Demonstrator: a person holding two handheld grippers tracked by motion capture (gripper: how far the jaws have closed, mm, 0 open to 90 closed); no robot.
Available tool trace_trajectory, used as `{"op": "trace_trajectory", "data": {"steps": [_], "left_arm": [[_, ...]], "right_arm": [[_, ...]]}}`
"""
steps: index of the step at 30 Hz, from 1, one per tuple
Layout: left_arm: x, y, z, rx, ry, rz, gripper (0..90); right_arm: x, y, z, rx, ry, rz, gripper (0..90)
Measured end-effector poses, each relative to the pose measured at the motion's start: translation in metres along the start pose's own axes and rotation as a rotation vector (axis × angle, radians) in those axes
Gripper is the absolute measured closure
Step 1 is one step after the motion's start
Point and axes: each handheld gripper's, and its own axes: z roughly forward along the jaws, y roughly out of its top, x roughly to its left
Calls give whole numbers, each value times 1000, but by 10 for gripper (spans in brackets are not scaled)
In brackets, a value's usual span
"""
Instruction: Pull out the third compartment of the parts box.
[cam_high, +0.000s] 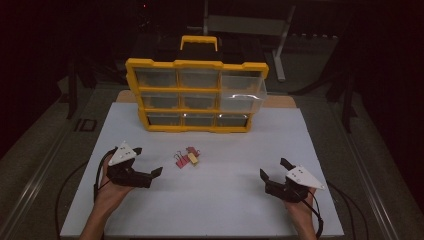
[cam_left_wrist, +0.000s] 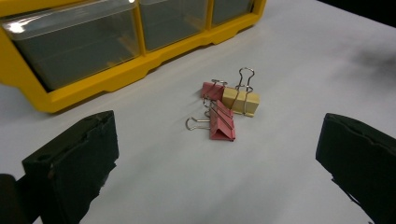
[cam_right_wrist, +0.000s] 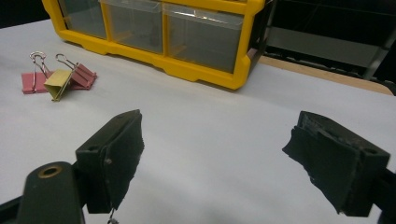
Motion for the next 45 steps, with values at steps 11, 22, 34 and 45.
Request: {"op": "trace_trajectory", "data": {"steps": [11, 22, 34, 45], "left_arm": [[0, 22, 18, 58, -69, 12, 1], [0, 40, 39, 120, -95, 82, 2], [7, 50, 59, 172, -129, 64, 2], [14, 49, 74, 206, -165, 22, 2]], "right_arm": [[-3, -2, -6, 0, -14, 12, 159], [-3, -2, -5, -4, -6, 5, 162], [-4, -2, -6, -6, -8, 9, 164], [-5, -2, -6, -4, -11, 11, 164]]}}
